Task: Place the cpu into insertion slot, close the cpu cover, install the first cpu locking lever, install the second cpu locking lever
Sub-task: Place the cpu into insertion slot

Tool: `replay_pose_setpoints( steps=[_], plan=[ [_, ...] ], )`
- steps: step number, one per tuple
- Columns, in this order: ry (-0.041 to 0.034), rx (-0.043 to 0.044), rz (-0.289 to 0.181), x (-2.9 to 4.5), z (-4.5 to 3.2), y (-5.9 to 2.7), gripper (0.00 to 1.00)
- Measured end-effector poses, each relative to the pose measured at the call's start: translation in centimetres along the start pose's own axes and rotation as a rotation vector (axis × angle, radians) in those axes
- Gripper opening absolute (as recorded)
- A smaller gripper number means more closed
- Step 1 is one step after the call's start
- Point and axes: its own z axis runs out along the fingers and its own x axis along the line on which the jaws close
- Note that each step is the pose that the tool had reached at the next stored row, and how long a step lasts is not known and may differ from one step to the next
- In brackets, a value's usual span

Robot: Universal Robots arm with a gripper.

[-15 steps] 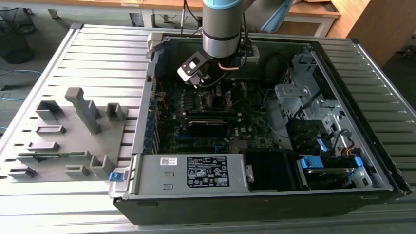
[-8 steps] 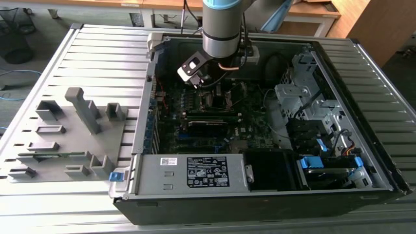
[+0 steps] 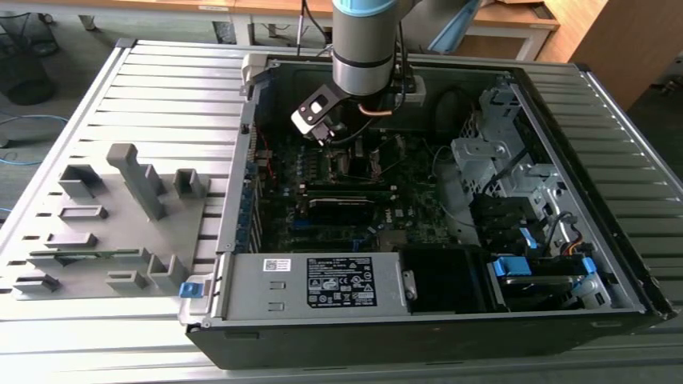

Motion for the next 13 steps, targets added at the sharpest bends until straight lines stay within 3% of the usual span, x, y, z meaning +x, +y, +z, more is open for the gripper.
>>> replay_pose_setpoints(
  steps=[7, 13],
  plan=[
    [0.0001, -0.0001, 0.0, 0.01, -0.44, 0.03, 0.61],
    [0.0001, -0.0001, 0.0, 0.01, -1.28, 0.08, 0.61]
  ],
)
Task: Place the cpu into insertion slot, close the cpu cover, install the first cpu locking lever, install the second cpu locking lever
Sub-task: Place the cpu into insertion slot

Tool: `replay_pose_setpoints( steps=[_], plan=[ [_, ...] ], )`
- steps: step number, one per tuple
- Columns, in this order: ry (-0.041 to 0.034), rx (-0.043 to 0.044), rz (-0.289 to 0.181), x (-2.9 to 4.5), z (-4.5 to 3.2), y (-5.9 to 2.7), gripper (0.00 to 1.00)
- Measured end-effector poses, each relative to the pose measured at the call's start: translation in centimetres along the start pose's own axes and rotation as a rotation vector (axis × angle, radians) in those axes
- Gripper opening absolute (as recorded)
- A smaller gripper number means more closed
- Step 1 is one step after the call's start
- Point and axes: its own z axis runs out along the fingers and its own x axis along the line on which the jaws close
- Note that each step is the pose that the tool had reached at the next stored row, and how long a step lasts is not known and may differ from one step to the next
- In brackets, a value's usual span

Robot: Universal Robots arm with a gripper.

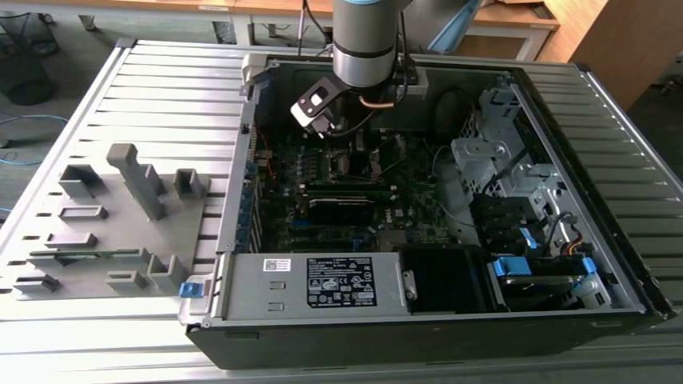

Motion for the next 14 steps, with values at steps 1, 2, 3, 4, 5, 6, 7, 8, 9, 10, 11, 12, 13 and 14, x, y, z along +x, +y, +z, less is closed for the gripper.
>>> replay_pose_setpoints(
  steps=[1, 2, 3, 4, 5, 6, 7, 8, 9, 10, 11, 12, 13, 14],
  plan=[
    [-0.0001, 0.0001, 0.0, 0.0, -0.23, 0.01, 0.61],
    [-0.0001, 0.0, 0.0, 0.0, -0.45, 0.03, 0.61],
    [0.0, 0.0, 0.0, 0.01, -0.68, 0.04, 0.61],
    [0.0, 0.0, 0.0, 0.01, -0.89, 0.05, 0.61],
    [-0.0001, 0.0001, 0.0, 0.01, -1.08, 0.06, 0.61],
    [-0.0002, 0.0001, 0.0, 0.01, -1.17, 0.07, 0.61],
    [0.0, 0.0, 0.0, 0.01, -1.16, 0.07, 0.61],
    [0.0, 0.0, 0.0, 0.01, -1.16, 0.07, 0.61],
    [0.0001, -0.0001, 0.0, 0.01, -1.16, 0.07, 0.61],
    [0.0001, 0.0, 0.0, 0.01, -1.17, 0.07, 0.61],
    [0.0, 0.0, 0.0, 0.01, -1.17, 0.07, 0.61],
    [0.0, 0.0, 0.0, 0.01, -1.17, 0.07, 0.61],
    [0.0, 0.0, 0.0, 0.01, -1.17, 0.07, 0.61],
    [0.0, 0.0, 0.0, 0.01, -1.17, 0.07, 0.61]
  ],
)
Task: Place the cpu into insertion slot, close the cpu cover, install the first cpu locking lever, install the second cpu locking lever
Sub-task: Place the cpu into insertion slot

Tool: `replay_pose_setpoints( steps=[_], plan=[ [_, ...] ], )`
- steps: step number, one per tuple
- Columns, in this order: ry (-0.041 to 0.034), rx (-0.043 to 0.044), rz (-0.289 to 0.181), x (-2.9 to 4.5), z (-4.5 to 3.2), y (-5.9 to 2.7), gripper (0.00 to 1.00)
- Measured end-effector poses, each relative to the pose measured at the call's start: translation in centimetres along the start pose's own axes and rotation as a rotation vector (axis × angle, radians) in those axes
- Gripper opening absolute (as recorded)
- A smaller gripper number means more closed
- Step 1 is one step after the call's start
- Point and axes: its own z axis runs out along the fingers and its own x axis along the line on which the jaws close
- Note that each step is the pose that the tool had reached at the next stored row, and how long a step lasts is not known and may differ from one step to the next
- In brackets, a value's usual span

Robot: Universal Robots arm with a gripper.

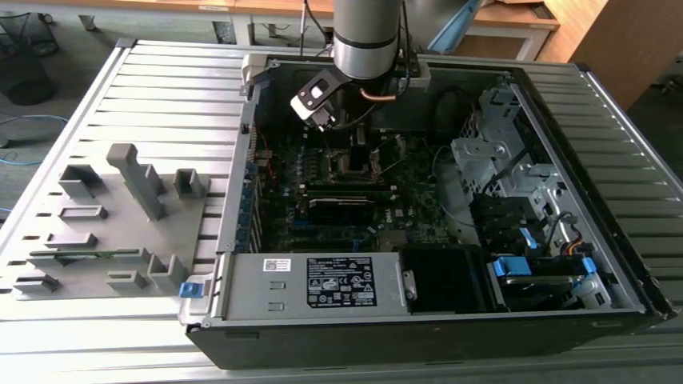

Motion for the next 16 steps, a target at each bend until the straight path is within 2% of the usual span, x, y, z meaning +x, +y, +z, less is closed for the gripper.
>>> replay_pose_setpoints(
  steps=[2, 4, 5, 7, 8, 10, 11, 13, 16],
  plan=[
    [0.0, 0.0, 0.0, 0.0, 0.0, 0.0, 0.6],
    [0.0, 0.0, 0.0, 0.0, 0.0, 0.0, 0.47],
    [0.0, 0.0, 0.0, 0.0, -0.01, 0.0, 0.47],
    [0.0, 0.0, 0.0, 0.0, -0.01, 0.0, 0.35],
    [0.0, 0.0, 0.0, 0.0, -0.01, 0.0, 0.35],
    [0.0, 0.0, 0.0, 0.0, -0.01, 0.0, 0.24],
    [0.0, 0.0, 0.0, 0.0, -0.01, 0.0, 0.24],
    [0.0, 0.0, 0.0, 0.0, -0.01, 0.0, 0.12],
    [0.0, 0.0, 0.0, 0.0, -0.01, 0.0, 0.11]
  ],
)
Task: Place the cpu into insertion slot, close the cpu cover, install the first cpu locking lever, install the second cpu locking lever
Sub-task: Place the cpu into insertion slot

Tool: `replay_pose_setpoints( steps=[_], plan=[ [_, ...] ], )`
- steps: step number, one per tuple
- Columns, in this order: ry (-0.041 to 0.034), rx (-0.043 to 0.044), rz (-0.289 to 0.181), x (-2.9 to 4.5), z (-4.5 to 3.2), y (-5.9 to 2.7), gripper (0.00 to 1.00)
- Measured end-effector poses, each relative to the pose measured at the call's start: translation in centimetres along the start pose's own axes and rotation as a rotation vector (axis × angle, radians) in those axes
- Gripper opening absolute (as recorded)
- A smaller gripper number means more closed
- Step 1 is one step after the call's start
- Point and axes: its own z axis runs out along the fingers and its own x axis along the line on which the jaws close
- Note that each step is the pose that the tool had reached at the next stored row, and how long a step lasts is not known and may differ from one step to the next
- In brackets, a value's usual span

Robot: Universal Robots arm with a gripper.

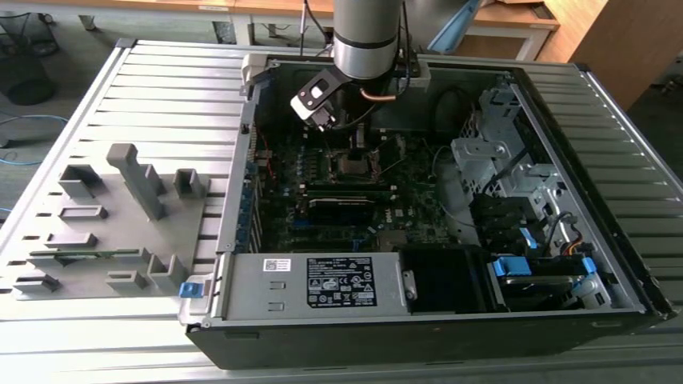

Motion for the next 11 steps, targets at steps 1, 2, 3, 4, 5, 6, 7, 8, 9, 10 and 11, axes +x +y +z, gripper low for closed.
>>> replay_pose_setpoints(
  steps=[1, 2, 3, 4, 5, 6, 7, 8, 9, 10, 11],
  plan=[
    [0.0, 0.0, 0.0, 0.0, 0.0, 0.0, 0.11],
    [0.0, 0.0, 0.0, 0.0, 0.0, 0.0, 0.11],
    [-0.0001, 0.0001, 0.0, 0.0, -0.01, 0.0, 0.11],
    [-0.0002, 0.0001, 0.0, -0.01, 0.0, 0.0, 0.11],
    [-0.0001, 0.0001, -0.002, -0.01, 0.01, 0.0, 0.11],
    [0.0001, 0.0001, -0.004, -0.01, 0.03, 0.0, 0.11],
    [0.0002, 0.0001, -0.006, -0.01, 0.03, 0.0, 0.11],
    [0.0003, 0.0001, -0.006, 0.0, 0.04, 0.0, 0.11],
    [0.0005, 0.0, -0.006, 0.0, 0.07, 0.0, 0.11],
    [0.0007, -0.0001, -0.006, 0.0, 0.14, 0.0, 0.11],
    [0.0004, 0.0, -0.006, 0.0, 0.23, -0.01, 0.11]
  ],
)
